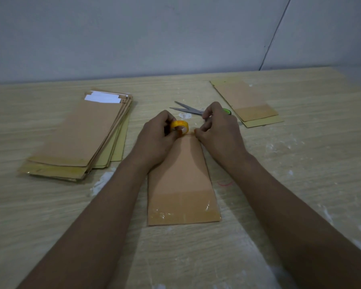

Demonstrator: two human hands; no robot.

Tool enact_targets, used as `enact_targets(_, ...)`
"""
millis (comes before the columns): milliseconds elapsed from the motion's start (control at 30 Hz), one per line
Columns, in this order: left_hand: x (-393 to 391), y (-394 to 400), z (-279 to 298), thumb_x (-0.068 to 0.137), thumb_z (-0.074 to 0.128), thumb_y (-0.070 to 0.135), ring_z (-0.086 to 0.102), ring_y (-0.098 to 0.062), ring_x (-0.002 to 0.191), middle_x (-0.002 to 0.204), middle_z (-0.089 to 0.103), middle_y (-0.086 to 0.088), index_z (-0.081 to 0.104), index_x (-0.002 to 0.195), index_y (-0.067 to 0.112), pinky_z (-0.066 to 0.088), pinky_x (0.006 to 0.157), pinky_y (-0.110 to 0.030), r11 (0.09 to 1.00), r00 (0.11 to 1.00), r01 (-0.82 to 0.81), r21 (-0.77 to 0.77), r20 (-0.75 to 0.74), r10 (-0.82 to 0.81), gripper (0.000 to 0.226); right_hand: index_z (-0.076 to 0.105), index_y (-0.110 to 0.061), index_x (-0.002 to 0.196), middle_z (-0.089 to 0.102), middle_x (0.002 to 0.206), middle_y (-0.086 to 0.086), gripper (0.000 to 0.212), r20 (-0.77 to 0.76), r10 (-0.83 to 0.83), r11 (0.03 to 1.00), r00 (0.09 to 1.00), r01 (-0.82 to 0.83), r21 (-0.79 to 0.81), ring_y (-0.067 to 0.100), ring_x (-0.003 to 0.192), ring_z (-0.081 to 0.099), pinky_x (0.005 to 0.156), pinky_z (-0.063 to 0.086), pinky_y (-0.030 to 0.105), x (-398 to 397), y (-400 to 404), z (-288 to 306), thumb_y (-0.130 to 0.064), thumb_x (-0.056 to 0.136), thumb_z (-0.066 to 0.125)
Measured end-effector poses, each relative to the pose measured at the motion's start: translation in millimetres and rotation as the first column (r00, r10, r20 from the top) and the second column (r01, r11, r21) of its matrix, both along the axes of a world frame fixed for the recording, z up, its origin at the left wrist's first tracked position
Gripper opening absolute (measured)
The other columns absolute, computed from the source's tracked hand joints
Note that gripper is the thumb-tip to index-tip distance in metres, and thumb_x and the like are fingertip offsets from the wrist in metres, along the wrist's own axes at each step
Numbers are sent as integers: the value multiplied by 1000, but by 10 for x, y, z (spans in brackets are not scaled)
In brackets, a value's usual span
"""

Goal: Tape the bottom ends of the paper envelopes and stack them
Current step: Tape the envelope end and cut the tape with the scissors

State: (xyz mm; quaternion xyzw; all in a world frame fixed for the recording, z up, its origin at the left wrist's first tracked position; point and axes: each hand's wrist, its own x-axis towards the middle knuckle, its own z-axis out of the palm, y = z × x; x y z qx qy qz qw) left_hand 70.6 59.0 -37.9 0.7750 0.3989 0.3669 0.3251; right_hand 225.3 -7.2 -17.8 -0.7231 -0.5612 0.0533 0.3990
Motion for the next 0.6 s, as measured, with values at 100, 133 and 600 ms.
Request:
enact_targets(100, 6, -2, 7, 88, 73, 21, 52, -8, 68, 76, 62, 2, 54, 86, 14, 38, 61, -18, 1000, 1000, -6, 6, 3, 6, 21, 48, -15, 91, 60, 64, -6, 32, -31, -10, 1000, 999, 10, 6, 20, 71, 61, 69, 52, 42, -2, -8, -2, -6, 73, 73)
enact_targets(133, 7, -3, 11, 88, 73, 20, 51, -6, 67, 76, 61, 2, 55, 86, 13, 37, 60, -16, 1000, 1000, -8, 6, 7, 8, 20, 48, -15, 91, 60, 63, -7, 32, -35, -12, 1000, 999, 12, 3, 20, 71, 61, 69, 52, 41, -2, -9, 1, -6, 73, 73)
enact_targets(600, 5, -17, 28, 86, 76, 19, 54, 3, 64, 75, 64, 4, 58, 85, 12, 37, 58, -9, 999, 999, -37, 13, -2, 37, 19, 44, -14, 109, 58, 100, 3, 40, 113, -60, 994, 992, 70, -88, 26, 87, 56, 65, 39, 35, -78, -31, 68, -20, 81, 72)
